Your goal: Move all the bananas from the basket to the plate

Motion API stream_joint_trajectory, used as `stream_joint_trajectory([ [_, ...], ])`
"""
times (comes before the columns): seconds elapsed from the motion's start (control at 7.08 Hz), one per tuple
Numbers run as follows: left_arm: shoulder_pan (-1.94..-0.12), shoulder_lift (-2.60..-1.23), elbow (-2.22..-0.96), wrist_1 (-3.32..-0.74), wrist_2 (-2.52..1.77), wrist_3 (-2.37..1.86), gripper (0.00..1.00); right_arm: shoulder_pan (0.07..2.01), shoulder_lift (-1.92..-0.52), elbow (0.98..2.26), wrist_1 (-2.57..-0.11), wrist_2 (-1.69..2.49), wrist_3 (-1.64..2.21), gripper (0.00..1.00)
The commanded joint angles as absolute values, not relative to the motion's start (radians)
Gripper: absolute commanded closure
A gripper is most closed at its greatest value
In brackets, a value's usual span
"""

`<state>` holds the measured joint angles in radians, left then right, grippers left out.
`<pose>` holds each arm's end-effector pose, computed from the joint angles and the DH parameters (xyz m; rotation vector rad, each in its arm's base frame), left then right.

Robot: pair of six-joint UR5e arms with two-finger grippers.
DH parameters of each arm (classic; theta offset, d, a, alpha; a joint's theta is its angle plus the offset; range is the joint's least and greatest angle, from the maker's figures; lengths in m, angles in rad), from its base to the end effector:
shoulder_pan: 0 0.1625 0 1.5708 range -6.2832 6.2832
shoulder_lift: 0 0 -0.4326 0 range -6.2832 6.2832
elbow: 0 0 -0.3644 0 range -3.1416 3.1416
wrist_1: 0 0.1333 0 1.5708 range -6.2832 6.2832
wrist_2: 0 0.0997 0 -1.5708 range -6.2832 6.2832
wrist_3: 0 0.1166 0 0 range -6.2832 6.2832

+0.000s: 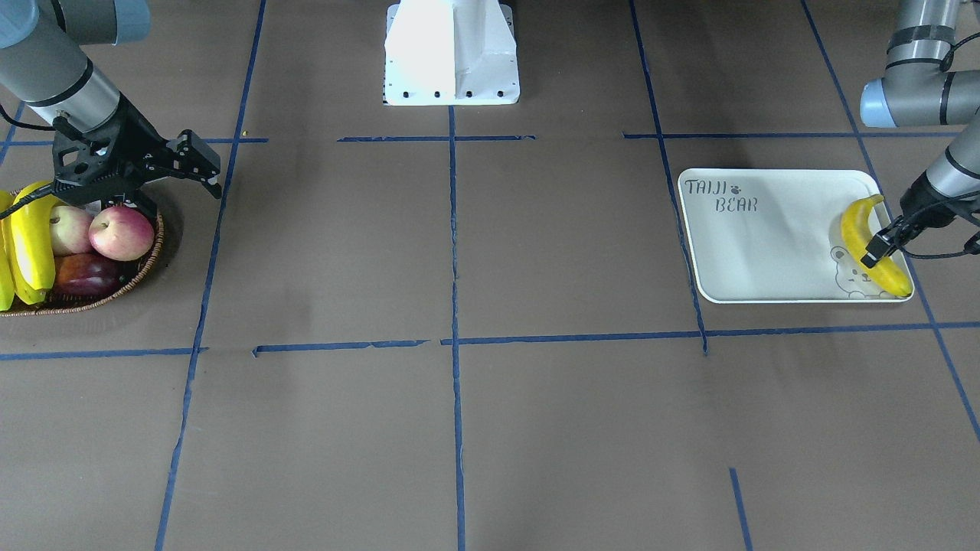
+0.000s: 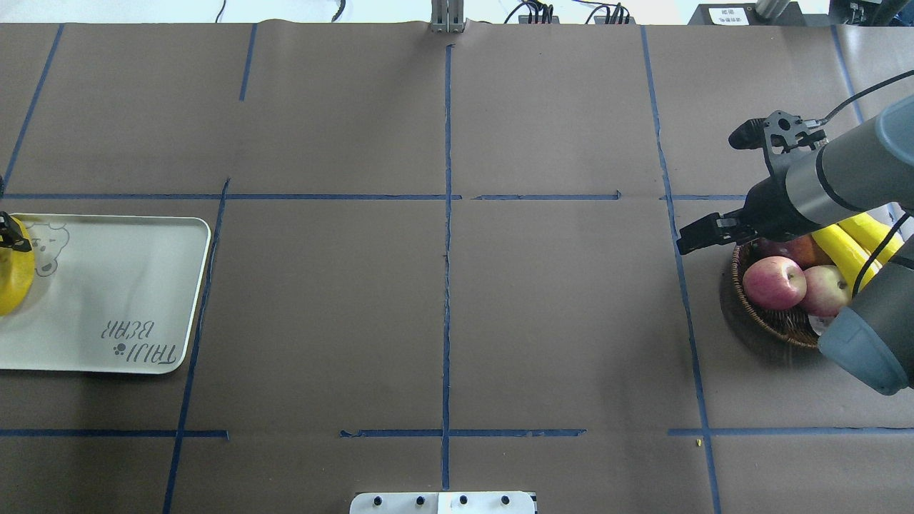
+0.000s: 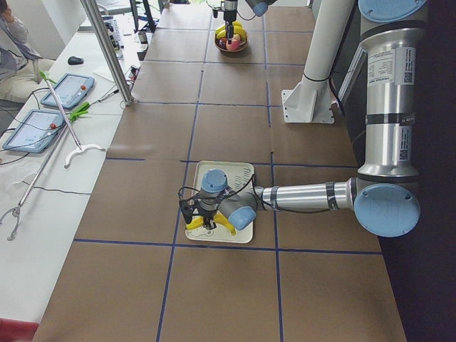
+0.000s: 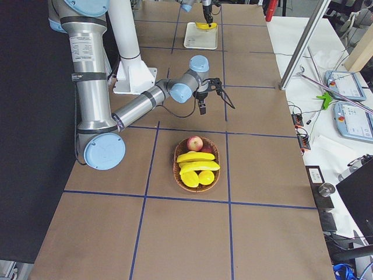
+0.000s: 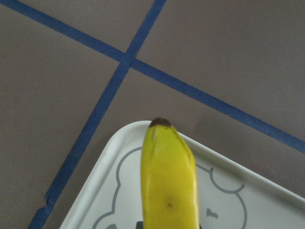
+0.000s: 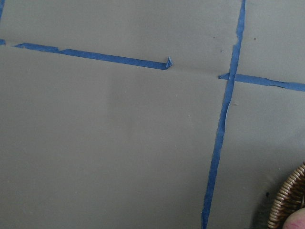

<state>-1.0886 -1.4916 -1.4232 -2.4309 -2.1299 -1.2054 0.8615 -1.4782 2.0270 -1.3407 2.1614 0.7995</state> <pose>0.1499 -0.4404 0.6964 0.0063 0.8279 -0.5051 -0.2672 -0.4163 0.4020 0.1668 -0.9243 -0.1464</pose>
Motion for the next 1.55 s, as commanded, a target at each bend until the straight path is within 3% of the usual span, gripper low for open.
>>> stream_joint_trajectory([
  [0.0, -1.094, -1.450, -1.436, -2.497, -2.211, -1.153, 0.00, 0.864, -1.488, 2.026, -1.341, 2.161, 0.799, 0.00],
  [0.28, -1.268, -1.466, -1.521, -2.493, -2.434, -1.054, 0.00, 0.896, -1.491, 2.039, -1.409, 2.160, 0.748, 0.00],
  [0.57, -1.263, -1.463, -1.649, -2.522, -2.416, -1.060, 0.00, 0.948, -1.615, 2.074, -1.425, 2.157, 0.576, 0.00],
  [0.99, -1.258, -1.465, -1.671, -2.591, -2.419, -1.071, 0.00, 1.006, -1.837, 2.059, -1.281, 2.128, 0.370, 0.00],
  [1.41, -1.256, -1.463, -1.672, -2.594, -2.427, -1.068, 0.00, 1.008, -1.901, 2.065, -1.215, 2.088, 0.455, 0.03],
])
